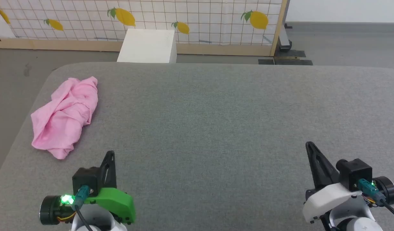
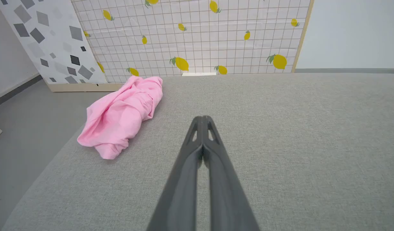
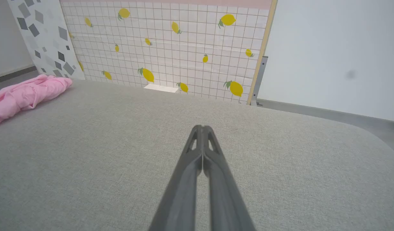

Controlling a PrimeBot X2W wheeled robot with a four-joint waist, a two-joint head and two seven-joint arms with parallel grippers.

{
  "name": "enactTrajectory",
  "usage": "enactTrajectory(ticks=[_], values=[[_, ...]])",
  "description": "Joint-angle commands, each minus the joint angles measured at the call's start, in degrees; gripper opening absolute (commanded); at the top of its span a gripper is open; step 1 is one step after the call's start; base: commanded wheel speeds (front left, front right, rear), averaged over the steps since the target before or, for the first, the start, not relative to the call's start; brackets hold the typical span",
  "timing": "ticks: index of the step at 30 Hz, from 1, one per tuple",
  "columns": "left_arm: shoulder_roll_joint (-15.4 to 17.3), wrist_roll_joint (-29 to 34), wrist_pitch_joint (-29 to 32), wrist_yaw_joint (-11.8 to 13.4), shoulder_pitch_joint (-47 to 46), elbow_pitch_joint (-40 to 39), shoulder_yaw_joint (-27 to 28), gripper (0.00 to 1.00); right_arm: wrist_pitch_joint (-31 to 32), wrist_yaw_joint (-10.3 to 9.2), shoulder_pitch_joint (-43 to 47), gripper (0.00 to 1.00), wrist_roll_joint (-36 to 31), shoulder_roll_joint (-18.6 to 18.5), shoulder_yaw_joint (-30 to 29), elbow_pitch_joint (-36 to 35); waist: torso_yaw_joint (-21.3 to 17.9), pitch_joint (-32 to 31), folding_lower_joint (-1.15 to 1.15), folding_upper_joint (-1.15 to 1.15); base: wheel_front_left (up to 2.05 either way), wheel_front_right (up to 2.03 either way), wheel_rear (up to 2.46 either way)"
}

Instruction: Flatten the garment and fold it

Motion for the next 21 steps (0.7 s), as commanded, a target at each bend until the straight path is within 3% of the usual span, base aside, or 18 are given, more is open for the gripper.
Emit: enactTrajectory(ticks=[1, 21], values=[[-0.3, 0.7, 0.1, 0.4, -0.8, -0.2, 0.2, 0.0, 0.0, -0.09, -1.1, 0.0, -0.4, 0.2, 0.1, 0.1, 0.0, 0.0, 0.0, 0.0, 0.0, 0.0, 0.0], [-0.3, 0.7, 0.1, 0.4, -0.8, -0.2, 0.2, 0.0, 0.0, -0.09, -1.1, 0.0, -0.4, 0.2, 0.1, 0.1, 0.0, 0.0, 0.0, 0.0, 0.0, 0.0, 0.0]])
